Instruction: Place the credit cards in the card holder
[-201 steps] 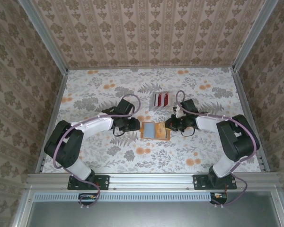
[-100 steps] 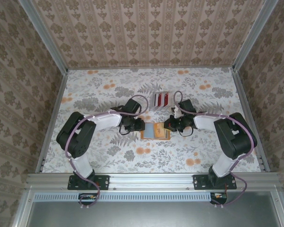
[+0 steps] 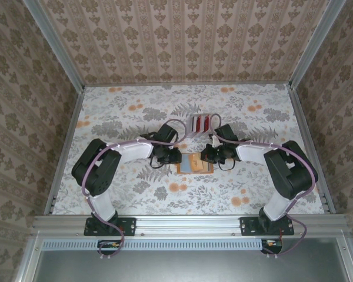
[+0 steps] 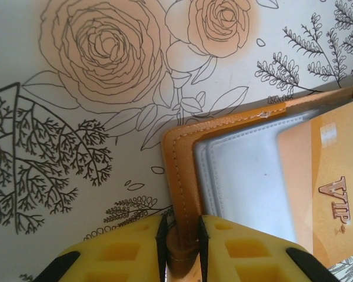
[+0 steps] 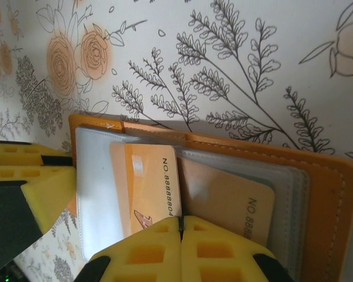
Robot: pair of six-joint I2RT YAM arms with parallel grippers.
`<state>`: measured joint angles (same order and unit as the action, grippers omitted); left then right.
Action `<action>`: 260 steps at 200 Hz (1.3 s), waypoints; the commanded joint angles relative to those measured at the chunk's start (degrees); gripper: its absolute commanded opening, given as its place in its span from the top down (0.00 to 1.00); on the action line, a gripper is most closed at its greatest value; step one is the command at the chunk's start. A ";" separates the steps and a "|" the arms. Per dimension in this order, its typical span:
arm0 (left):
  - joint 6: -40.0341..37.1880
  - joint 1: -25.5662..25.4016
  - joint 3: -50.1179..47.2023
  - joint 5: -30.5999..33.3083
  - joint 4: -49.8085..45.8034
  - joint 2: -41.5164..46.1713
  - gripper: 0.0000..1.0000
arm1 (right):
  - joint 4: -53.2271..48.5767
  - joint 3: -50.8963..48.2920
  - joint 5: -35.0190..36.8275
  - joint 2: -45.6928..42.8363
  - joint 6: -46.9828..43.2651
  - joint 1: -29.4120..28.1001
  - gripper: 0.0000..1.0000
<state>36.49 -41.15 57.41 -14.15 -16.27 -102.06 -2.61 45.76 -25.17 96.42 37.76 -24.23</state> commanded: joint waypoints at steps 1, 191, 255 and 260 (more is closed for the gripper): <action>1.46 -1.04 -0.71 -1.84 1.17 -1.19 0.79 | 1.29 -1.50 5.90 -2.29 0.80 -1.04 1.00; 3.91 -2.37 -6.71 0.09 3.48 2.20 1.00 | 1.13 -2.69 26.05 -6.31 6.81 -16.63 0.86; 4.77 0.32 -11.61 -7.71 11.04 5.62 1.00 | -2.31 -4.99 23.26 -10.19 1.59 -9.42 0.63; 5.53 1.00 -12.48 -9.18 13.27 6.05 1.00 | -3.22 -4.70 22.99 -10.48 1.09 -8.99 0.62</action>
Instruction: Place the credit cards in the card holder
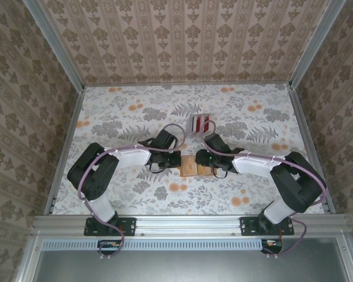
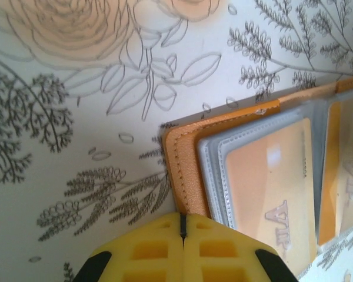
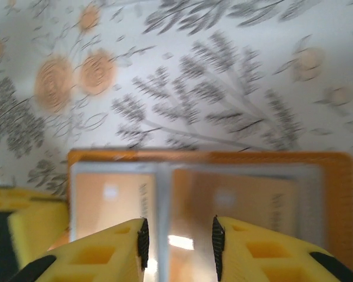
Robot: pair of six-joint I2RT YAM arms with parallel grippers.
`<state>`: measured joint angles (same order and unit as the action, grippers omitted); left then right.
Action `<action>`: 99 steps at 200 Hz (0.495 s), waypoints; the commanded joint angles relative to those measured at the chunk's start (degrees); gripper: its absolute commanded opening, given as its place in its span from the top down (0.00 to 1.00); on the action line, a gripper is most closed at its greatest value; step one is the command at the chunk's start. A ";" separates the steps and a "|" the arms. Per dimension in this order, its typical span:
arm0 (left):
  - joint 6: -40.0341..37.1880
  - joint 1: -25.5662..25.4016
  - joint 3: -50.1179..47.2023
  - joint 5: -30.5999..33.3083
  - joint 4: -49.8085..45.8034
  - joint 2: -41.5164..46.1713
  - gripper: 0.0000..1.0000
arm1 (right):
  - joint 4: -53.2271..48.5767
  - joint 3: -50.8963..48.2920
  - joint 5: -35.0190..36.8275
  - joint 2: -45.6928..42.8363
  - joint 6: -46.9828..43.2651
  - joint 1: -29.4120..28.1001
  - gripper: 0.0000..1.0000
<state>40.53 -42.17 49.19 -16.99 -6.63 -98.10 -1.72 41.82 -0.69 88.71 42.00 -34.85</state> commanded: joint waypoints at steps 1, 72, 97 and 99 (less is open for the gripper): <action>1.61 2.19 -4.45 -6.85 4.08 2.20 1.00 | -4.37 -0.68 -1.59 -2.80 -3.28 1.76 0.62; 9.85 7.78 -8.97 -21.96 23.59 5.77 1.00 | 0.80 -1.75 -15.31 -1.93 -8.67 1.87 0.65; 13.64 9.65 -10.54 -25.45 30.56 5.78 1.00 | 1.73 -2.05 -14.96 1.87 -8.50 1.80 0.66; 13.90 9.83 -10.70 -25.63 30.87 5.77 1.00 | 1.72 -1.93 -14.91 2.07 -8.51 1.80 0.66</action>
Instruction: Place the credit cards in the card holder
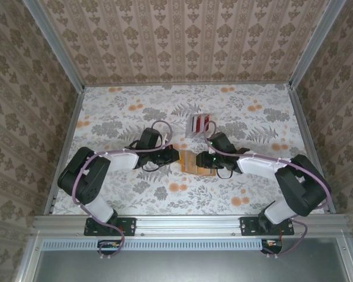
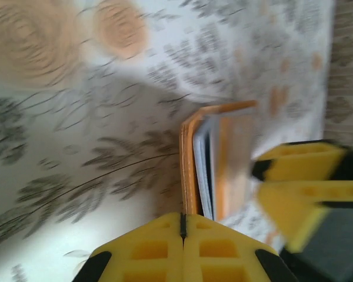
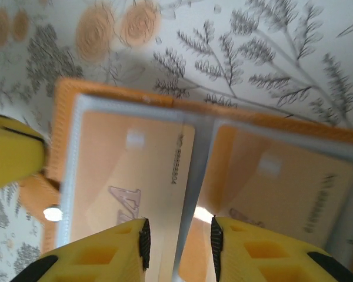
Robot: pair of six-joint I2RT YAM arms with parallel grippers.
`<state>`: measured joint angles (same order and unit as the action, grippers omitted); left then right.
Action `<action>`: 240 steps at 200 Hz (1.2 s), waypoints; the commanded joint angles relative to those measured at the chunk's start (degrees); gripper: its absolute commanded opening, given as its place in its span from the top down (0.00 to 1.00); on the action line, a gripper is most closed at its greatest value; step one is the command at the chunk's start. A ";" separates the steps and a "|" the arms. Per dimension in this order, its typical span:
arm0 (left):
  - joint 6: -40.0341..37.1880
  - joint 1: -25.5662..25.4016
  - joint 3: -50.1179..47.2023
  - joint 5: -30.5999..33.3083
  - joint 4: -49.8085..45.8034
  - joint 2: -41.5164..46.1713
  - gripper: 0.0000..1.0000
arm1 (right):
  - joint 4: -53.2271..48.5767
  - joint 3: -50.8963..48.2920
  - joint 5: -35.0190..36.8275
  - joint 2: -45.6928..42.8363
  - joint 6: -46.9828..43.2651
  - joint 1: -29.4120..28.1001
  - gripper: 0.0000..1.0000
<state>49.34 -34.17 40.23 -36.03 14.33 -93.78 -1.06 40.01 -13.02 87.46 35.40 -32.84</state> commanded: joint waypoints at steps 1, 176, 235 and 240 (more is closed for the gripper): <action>5.25 1.92 -1.87 -6.73 10.27 1.47 1.00 | 1.11 -0.11 -2.56 3.41 -1.87 -0.21 0.66; 20.82 4.56 -6.97 -11.26 41.15 -8.07 1.00 | -2.02 -2.97 -5.38 -8.30 2.57 11.39 0.59; -5.56 0.35 5.49 -1.69 -6.80 4.49 1.00 | -4.83 -3.41 -5.63 -1.31 0.77 15.79 0.78; -7.24 -0.49 7.09 -1.25 -10.35 4.62 1.00 | -3.91 -3.17 -6.27 0.02 0.98 15.51 0.80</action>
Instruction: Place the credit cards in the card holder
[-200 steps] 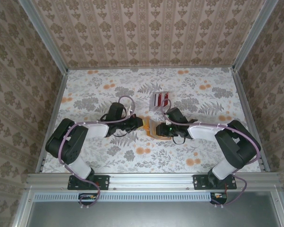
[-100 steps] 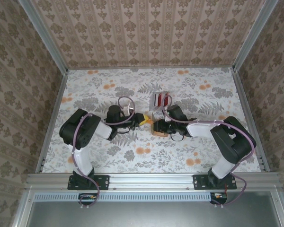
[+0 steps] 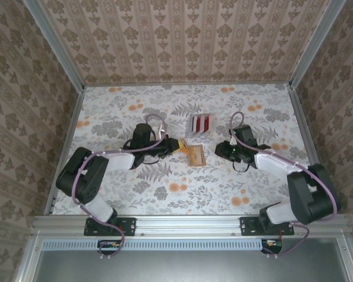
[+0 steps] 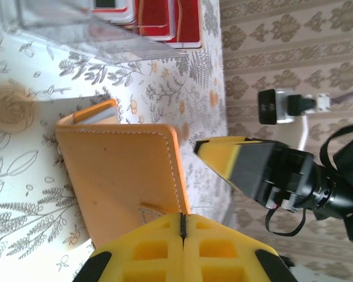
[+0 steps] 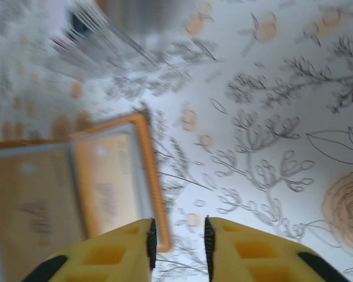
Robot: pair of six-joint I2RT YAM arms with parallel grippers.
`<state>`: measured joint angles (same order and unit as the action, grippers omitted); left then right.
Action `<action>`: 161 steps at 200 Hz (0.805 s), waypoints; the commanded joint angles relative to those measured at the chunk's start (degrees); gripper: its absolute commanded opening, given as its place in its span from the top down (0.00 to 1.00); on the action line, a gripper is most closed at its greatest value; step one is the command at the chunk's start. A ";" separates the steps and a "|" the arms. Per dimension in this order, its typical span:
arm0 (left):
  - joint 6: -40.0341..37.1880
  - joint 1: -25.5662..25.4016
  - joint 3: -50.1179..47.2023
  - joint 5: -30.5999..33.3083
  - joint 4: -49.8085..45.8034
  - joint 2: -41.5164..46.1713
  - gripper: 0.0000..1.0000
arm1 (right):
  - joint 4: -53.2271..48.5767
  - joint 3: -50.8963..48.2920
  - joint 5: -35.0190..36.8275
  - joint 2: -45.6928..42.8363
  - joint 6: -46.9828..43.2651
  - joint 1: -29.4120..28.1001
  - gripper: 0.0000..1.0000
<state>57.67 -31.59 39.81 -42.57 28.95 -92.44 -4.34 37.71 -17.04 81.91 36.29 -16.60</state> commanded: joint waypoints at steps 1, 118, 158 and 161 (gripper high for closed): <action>-15.92 -3.23 7.75 6.30 -25.51 3.26 1.00 | -0.43 -0.75 -2.32 5.78 0.13 -0.85 0.81; -22.57 -12.29 26.14 19.54 -47.14 -7.65 1.00 | 6.63 3.40 -9.85 16.40 2.57 -7.15 0.85; -22.10 -14.47 31.52 20.15 -47.68 -15.28 0.99 | 0.48 1.18 -7.27 8.83 -0.88 -1.68 0.78; -22.03 -14.60 31.81 20.15 -47.68 -15.88 0.98 | 0.29 1.13 -7.01 8.63 -1.12 -1.49 0.77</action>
<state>36.34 -44.82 68.49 -23.70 -15.97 -104.22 1.30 40.12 -25.10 94.19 37.50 -20.34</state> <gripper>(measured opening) 0.047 0.204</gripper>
